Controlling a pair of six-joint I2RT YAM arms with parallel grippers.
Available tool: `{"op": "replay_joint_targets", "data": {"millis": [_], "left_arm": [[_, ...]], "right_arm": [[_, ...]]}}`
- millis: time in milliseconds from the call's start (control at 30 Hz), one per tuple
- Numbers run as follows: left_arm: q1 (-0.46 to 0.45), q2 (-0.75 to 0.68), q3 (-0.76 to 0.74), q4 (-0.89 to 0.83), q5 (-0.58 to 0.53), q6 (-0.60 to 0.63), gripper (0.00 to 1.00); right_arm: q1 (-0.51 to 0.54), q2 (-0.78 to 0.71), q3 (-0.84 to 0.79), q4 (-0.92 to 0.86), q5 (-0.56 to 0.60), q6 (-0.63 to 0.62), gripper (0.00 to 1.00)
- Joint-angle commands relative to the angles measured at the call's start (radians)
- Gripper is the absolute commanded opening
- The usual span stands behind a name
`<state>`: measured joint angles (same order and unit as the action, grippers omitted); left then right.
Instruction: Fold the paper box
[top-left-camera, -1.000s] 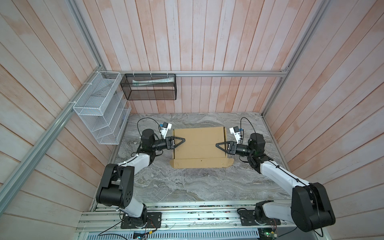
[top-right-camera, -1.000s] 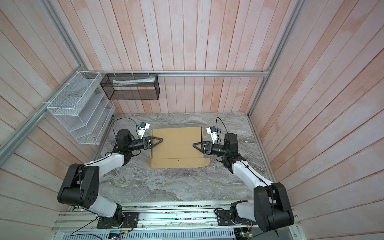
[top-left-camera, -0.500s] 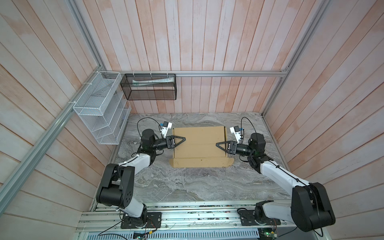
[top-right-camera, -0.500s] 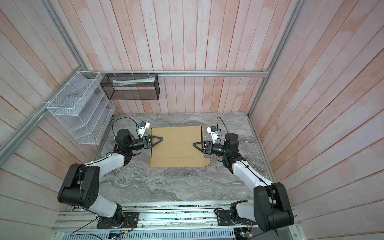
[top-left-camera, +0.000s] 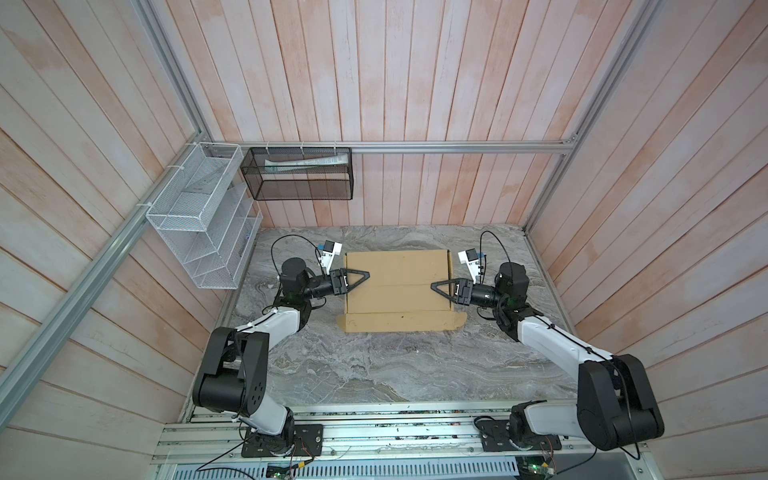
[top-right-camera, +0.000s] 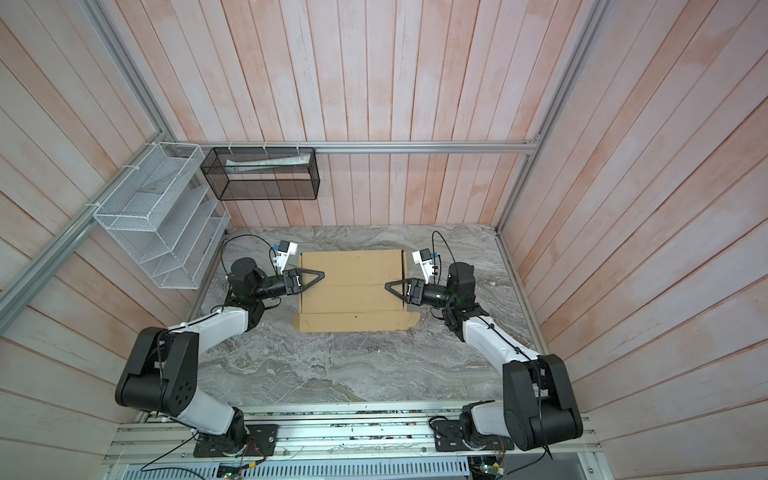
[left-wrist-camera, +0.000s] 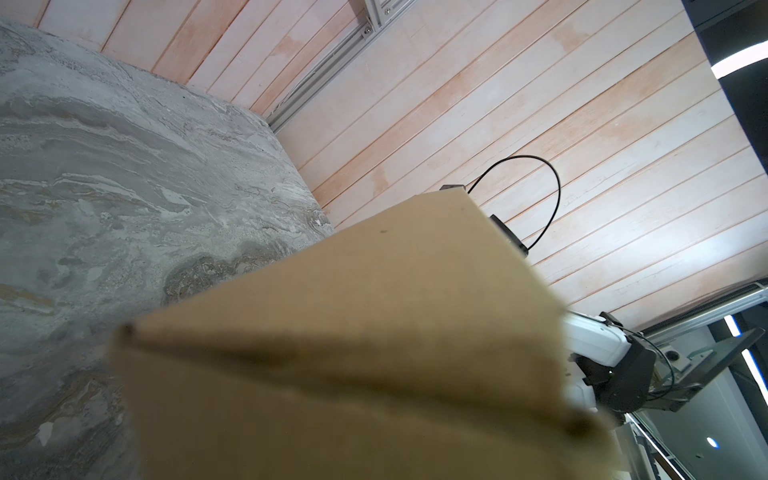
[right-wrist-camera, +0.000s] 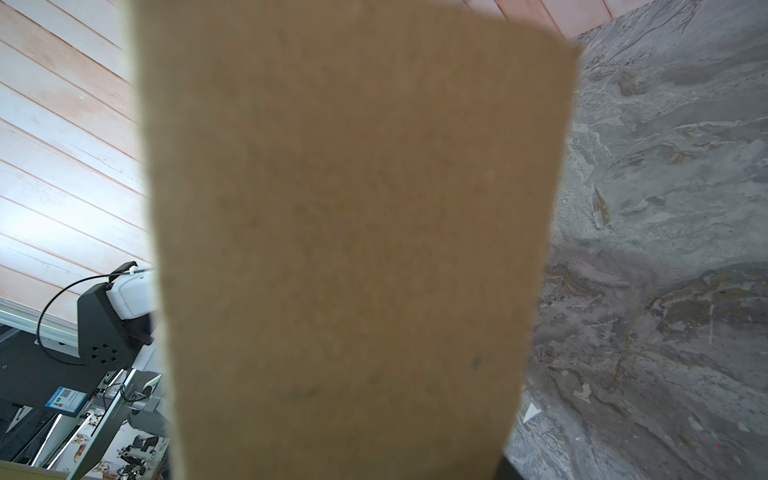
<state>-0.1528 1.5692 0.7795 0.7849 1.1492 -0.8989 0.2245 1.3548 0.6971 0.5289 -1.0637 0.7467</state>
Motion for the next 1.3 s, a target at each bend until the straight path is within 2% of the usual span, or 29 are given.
{"op": "replay_joint_targets", "data": {"millis": [0, 133, 467, 900, 1167, 1267], "left_arm": [[-0.034, -0.001, 0.018, 0.13, 0.093, -0.017, 0.59], [-0.035, 0.008, 0.018, 0.174, 0.105, -0.054, 0.53], [-0.04, 0.015, 0.018, 0.203, 0.103, -0.085, 0.45], [-0.032, 0.026, 0.033, 0.198, 0.086, -0.107, 0.39], [0.009, 0.02, 0.032, 0.2, 0.086, -0.131, 0.38], [0.022, 0.018, 0.032, 0.202, 0.087, -0.143, 0.38]], "right_arm": [[0.009, 0.037, 0.018, -0.038, 0.075, -0.024, 0.43], [0.008, 0.046, 0.012, -0.025, 0.084, -0.022, 0.43], [0.013, 0.056, 0.011, -0.004, 0.09, -0.007, 0.43], [0.012, 0.052, 0.019, -0.01, 0.09, -0.015, 0.61], [-0.014, -0.005, 0.011, -0.032, 0.099, -0.024, 0.75], [-0.028, -0.027, 0.005, -0.039, 0.101, -0.029, 0.76]]}}
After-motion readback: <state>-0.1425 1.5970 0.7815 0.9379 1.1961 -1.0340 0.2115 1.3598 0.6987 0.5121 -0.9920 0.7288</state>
